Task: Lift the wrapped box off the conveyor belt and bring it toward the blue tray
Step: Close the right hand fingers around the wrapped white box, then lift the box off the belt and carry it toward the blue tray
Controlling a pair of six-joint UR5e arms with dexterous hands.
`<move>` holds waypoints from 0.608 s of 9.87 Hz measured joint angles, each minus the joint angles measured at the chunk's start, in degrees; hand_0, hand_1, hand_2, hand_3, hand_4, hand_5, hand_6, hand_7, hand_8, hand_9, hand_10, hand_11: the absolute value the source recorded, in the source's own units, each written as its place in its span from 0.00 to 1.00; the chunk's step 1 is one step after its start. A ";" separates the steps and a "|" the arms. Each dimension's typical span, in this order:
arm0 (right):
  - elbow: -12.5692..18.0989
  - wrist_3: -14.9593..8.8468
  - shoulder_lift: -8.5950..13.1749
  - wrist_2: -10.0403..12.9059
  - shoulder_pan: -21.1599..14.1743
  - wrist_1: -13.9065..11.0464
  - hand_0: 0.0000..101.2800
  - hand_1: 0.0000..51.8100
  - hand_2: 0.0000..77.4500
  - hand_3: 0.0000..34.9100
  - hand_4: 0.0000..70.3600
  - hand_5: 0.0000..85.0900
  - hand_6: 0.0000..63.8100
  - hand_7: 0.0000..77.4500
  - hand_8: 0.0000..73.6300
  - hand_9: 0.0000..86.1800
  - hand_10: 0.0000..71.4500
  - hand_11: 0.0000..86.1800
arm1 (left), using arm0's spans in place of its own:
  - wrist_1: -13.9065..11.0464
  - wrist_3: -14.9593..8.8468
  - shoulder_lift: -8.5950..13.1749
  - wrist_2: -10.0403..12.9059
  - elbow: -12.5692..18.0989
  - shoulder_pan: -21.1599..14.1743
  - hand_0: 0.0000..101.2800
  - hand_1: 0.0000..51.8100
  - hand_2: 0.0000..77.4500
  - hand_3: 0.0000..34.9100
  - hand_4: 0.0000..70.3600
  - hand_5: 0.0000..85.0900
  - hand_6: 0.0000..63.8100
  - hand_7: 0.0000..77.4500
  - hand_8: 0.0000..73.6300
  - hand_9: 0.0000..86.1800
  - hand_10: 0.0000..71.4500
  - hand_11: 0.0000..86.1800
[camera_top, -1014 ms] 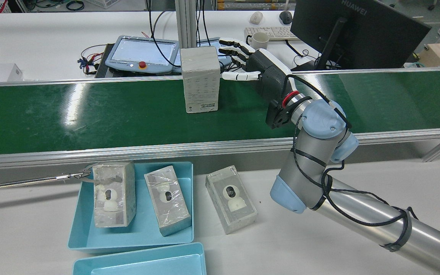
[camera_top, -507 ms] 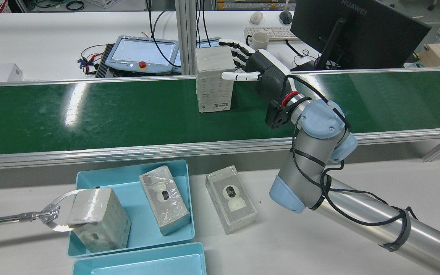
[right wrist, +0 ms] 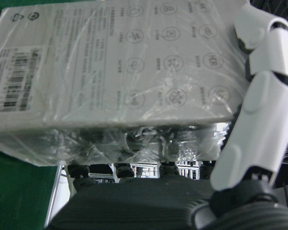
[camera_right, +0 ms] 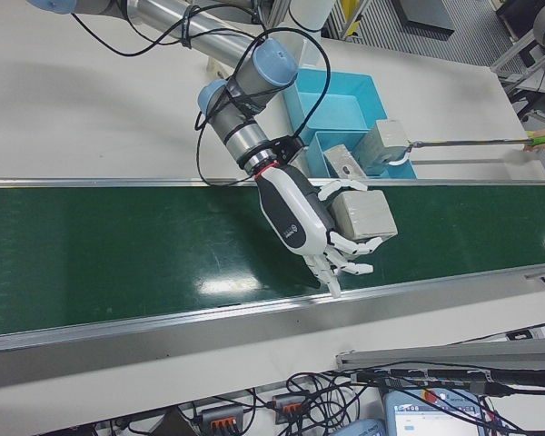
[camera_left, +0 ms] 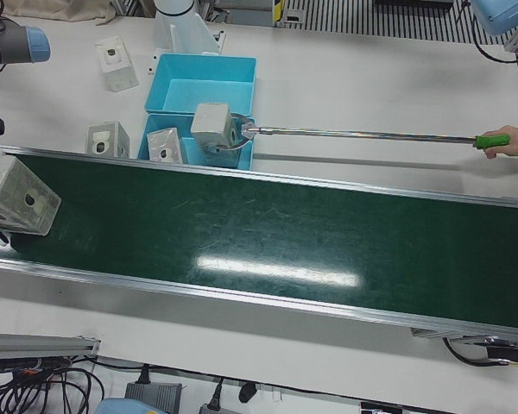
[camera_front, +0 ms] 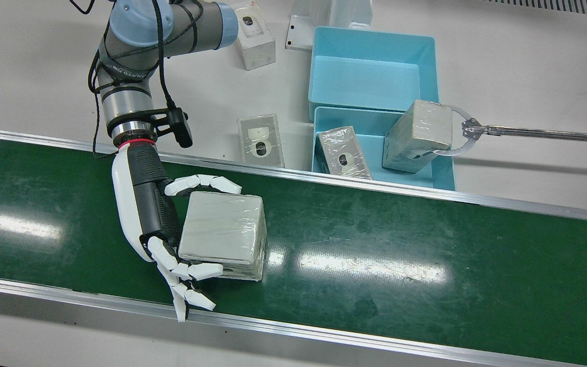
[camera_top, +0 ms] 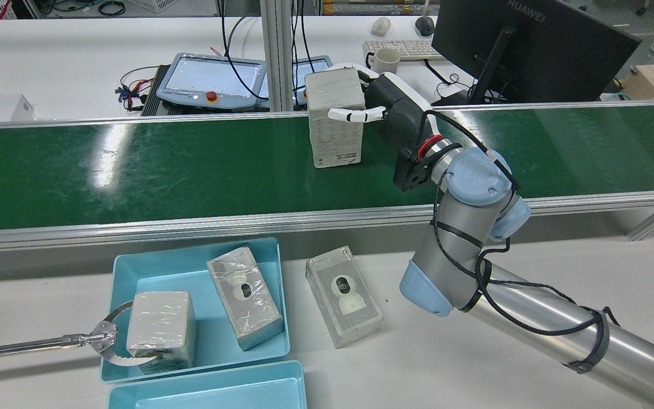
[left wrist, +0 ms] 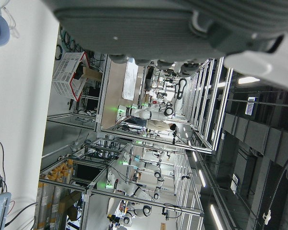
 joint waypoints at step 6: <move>3.98 0.04 -0.18 1.31 -0.87 5.82 0.40 0.15 0.42 0.85 0.24 0.49 0.24 0.56 0.09 0.19 0.18 0.22 | 0.00 0.00 0.00 0.00 0.00 0.00 0.00 0.00 0.01 0.00 0.00 0.01 0.01 0.01 0.01 0.00 0.01 0.00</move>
